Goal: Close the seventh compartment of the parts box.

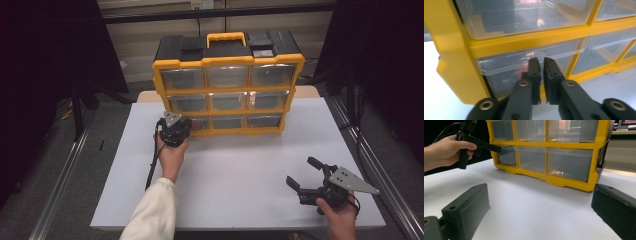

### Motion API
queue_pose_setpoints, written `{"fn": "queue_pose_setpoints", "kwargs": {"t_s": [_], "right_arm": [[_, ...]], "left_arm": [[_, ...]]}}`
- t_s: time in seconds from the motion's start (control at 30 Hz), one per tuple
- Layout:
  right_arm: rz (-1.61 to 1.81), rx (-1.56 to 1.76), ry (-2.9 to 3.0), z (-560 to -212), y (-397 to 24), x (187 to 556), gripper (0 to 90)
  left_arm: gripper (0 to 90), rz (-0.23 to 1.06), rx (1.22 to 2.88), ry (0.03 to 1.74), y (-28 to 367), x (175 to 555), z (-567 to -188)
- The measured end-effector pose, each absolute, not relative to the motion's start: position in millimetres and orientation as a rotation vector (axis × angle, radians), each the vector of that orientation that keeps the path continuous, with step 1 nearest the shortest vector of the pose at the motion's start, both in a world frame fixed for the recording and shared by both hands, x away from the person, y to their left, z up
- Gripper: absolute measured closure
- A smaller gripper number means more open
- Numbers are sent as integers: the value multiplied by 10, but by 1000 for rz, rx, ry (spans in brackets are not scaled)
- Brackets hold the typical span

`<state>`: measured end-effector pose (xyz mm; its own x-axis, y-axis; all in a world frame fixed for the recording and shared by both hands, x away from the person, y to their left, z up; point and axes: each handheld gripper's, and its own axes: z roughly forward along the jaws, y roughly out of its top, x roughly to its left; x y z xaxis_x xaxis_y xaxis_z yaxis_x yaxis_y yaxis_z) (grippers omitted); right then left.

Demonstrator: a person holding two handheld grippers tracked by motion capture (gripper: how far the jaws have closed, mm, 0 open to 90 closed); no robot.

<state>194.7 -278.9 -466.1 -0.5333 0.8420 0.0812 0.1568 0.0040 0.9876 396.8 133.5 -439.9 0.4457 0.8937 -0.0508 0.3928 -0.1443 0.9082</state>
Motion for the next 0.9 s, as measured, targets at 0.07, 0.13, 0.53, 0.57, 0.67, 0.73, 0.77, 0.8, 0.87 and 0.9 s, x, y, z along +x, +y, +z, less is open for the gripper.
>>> {"fn": "queue_pose_setpoints", "kwargs": {"t_s": [0.07,0.13,0.53,0.57,0.67,0.73,0.77,0.8,0.87,0.9], "right_arm": [[1577,1032,1723,-4660,-2791,1945,12],[1576,1026,1728,-4662,-2797,1946,12],[1568,1024,1730,-4666,-2792,1944,12],[1567,1026,1731,-4668,-2787,1945,12],[1562,1028,1733,-4667,-2785,1943,12],[1564,1023,1731,-4670,-2788,1947,12],[1564,1024,1732,-4670,-2789,1947,12],[1566,1024,1731,-4671,-2788,1949,12],[1566,1031,1736,-4668,-2780,1948,12],[1567,1033,1731,-4669,-2777,1949,12]], "left_arm": [[782,643,1738,1079,1356,3953,-4401],[731,625,1727,1045,1385,3917,-4394],[530,600,1673,904,1656,3594,-4371],[518,598,1666,906,1683,3570,-4374],[482,585,1653,897,1753,3492,-4390],[451,591,1683,880,1817,3441,-4402],[446,591,1683,877,1843,3420,-4407],[442,594,1684,870,1870,3403,-4408],[415,585,1663,878,1909,3373,-4413],[397,574,1659,885,1928,3362,-4416]]}}
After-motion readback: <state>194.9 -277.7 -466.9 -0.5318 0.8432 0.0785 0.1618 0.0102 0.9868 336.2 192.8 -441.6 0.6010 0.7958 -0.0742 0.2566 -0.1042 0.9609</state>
